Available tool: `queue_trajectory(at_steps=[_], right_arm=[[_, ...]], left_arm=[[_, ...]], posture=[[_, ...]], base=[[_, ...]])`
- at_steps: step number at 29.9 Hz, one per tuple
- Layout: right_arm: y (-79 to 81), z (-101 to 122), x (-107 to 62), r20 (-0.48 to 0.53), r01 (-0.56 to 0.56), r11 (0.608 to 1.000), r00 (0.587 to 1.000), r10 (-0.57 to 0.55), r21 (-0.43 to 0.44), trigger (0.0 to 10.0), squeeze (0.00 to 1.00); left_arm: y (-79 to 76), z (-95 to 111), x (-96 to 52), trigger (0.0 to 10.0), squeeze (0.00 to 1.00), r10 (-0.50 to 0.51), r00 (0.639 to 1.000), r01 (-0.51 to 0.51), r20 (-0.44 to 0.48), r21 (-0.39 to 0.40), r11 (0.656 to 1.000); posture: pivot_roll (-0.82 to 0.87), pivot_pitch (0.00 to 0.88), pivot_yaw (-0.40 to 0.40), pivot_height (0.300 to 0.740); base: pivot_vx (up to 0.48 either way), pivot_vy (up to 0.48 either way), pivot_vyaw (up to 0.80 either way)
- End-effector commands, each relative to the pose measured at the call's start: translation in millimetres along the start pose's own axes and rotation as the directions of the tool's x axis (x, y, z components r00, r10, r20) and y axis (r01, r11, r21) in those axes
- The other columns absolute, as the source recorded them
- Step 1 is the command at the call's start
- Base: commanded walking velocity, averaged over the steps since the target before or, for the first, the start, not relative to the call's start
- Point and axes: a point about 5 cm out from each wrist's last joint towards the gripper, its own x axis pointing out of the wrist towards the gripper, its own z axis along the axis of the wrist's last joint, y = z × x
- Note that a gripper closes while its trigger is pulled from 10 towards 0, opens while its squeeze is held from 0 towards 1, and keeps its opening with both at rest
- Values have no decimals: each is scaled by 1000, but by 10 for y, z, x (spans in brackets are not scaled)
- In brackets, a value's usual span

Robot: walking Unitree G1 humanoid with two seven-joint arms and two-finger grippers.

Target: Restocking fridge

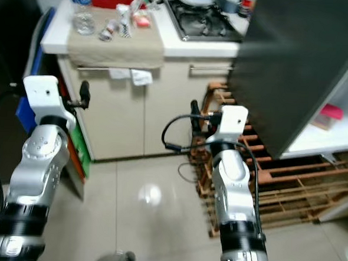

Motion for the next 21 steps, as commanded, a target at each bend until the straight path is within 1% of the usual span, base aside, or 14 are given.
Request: queue_trajectory(at_steps=[1, 2, 3, 5, 6, 7, 8, 10, 11, 13, 14, 17, 21], right_arm=[[-16, 67, 36, 24, 7, 1000, 1000, -7, 12, 10000, 0], [-18, 65, 36, 24, 6, 1000, 1000, -7, 12, 10000, 0], [-16, 57, 41, 20, 0, 1000, 1000, 0, 9, 10000, 0], [-12, 54, 43, 19, -4, 1000, 1000, 3, 8, 10000, 0], [2, 54, 51, 19, -11, 1000, 1000, 11, 9, 10000, 0], [2, 54, 51, 19, -11, 1000, 1000, 11, 9, 10000, 0], [18, 59, 55, 21, -20, 1000, 1000, 20, 6, 10000, 0], [32, 62, 59, 23, -27, 1000, 999, 27, 3, 10000, 0], [30, 77, 59, 33, -24, 1000, 999, 24, -14, 10000, 0], [28, 84, 59, 37, -21, 1000, 999, 22, -20, 10000, 0], [27, 94, 57, 42, -22, 999, 999, 24, -44, 10000, 0], [-16, 51, 56, 16, 33, 999, 999, -33, -14, 10000, 0], [-20, 27, 56, 4, 40, 999, 999, -39, -13, 10000, 0]], left_arm=[[45, -4, -31, 10000, 0, -3, 1000, 3, 4, 14, 1000], [62, -32, -35, 10000, 0, 10, 1000, -10, -14, -4, 1000], [30, -35, -26, 10000, 0, 23, 1000, -24, -20, -26, 999], [3, -21, -21, 10000, 0, 22, 1000, -22, -12, -27, 999], [-82, 29, -18, 10000, 0, 2, 1000, -2, 17, -12, 1000], [-82, 29, -18, 10000, 0, 2, 1000, -2, 17, -12, 1000], [-137, 50, -22, 10000, 0, -20, 999, 21, 29, -13, 1000], [-152, 49, -23, 10000, 0, -33, 999, 33, 31, -10, 999], [-142, 38, -26, 10000, 0, -43, 999, 44, 30, -16, 999], [-138, 36, -27, 10000, 0, -46, 999, 46, 30, -17, 999], [-113, 10, -24, 10000, 0, -40, 999, 40, 11, -15, 999], [-70, -31, -15, 10000, 0, -12, 1000, 11, -17, -47, 999], [-81, -10, 2, 10000, 0, -14, 1000, 13, -8, -46, 999]], posture=[[-1, 0, -30, 740], [-1, 0, -30, 740], [2, 0, -34, 740], [2, 0, -34, 740], [4, 0, -38, 740], [4, 0, -38, 740], [1, 0, -38, 740], [1, 0, -38, 740], [-2, 0, -35, 740], [-2, 0, -35, 740], [-2, 0, -35, 740], [-8, 0, -31, 740], [-6, 0, -32, 740]], base=[[0, 0, 613], [0, 0, 613], [0, 0, 606], [0, 0, 606], [0, 0, 606], [0, 0, 606], [0, 0, 600], [0, 0, 603], [244, -409, 600], [266, -398, 600], [266, -398, 600], [300, -371, 588], [327, -348, 0]])
